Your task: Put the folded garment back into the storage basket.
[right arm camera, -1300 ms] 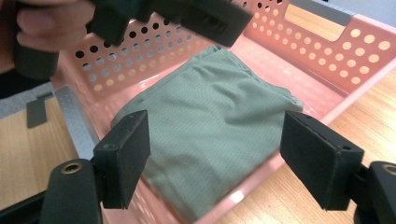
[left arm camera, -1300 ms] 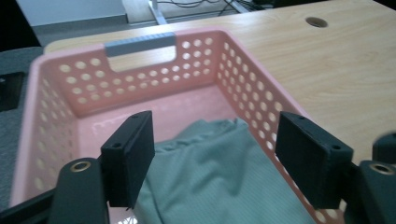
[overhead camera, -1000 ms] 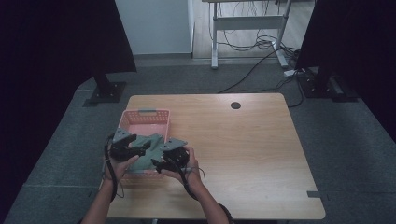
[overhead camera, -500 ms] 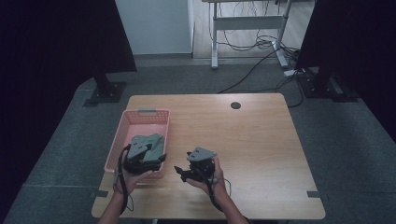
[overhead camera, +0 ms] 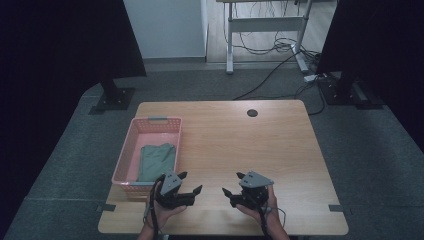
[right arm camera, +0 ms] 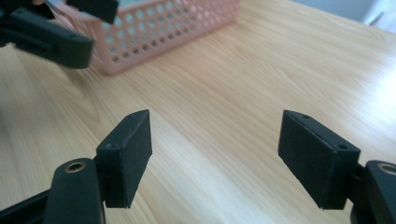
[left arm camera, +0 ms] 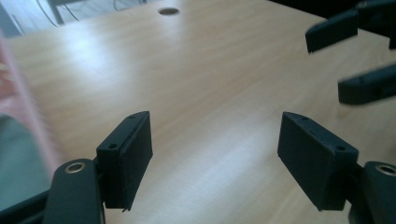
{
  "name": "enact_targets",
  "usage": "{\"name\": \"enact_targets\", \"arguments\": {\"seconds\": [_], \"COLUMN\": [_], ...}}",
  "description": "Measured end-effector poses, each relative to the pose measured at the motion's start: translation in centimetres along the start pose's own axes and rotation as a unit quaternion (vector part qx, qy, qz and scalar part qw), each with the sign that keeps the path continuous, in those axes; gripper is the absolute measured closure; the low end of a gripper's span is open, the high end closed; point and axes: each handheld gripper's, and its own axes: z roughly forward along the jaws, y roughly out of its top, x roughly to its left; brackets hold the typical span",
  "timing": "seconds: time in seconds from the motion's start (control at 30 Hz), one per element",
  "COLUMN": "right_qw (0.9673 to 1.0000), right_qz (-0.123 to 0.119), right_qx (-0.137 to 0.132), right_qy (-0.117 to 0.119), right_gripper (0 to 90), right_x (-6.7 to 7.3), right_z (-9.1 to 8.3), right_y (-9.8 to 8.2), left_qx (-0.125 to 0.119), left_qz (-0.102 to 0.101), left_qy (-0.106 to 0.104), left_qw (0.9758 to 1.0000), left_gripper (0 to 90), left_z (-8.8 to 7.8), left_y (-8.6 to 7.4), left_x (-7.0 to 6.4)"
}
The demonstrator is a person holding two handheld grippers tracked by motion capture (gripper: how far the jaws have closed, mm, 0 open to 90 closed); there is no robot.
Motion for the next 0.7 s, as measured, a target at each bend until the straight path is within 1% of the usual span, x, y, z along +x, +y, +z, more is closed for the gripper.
{"name": "enact_targets", "arguments": {"seconds": [0.1,0.17,0.4,0.53,0.6,0.7], "right_qw": [0.9999,0.9998,0.9992,0.9989,0.9988,0.9985], "right_qz": [0.007,0.010,0.019,0.028,0.032,0.039], "right_qx": [0.003,0.006,0.010,0.013,0.014,0.015], "right_qy": [-0.010,-0.016,-0.033,-0.036,-0.036,-0.036], "right_gripper": [25.5,25.4,25.3,24.3,23.4,21.5], "right_x": [-0.5,-0.8,-1.4,-1.6,-1.6,-1.7], "right_z": [-1.0,-1.6,-3.2,-3.5,-3.7,-3.8], "right_y": [-1.3,-2.1,-4.4,-5.4,-5.7,-6.2], "left_qx": [0.009,0.010,0.024,0.033,0.030,0.029], "left_qz": [0.004,0.003,-0.006,-0.001,-0.005,-0.005], "left_qy": [-0.002,-0.005,-0.033,-0.027,-0.027,-0.022], "left_qw": [1.0000,0.9999,0.9992,0.9991,0.9992,0.9993], "left_gripper": [25.9,25.9,26.3,26.4,26.4,26.2], "left_z": [0.7,1.0,2.3,2.7,2.7,2.7], "left_y": [-0.9,-1.4,-2.9,-3.3,-3.5,-3.7], "left_x": [-1.2,-1.8,-3.5,-3.9,-3.8,-3.7]}}
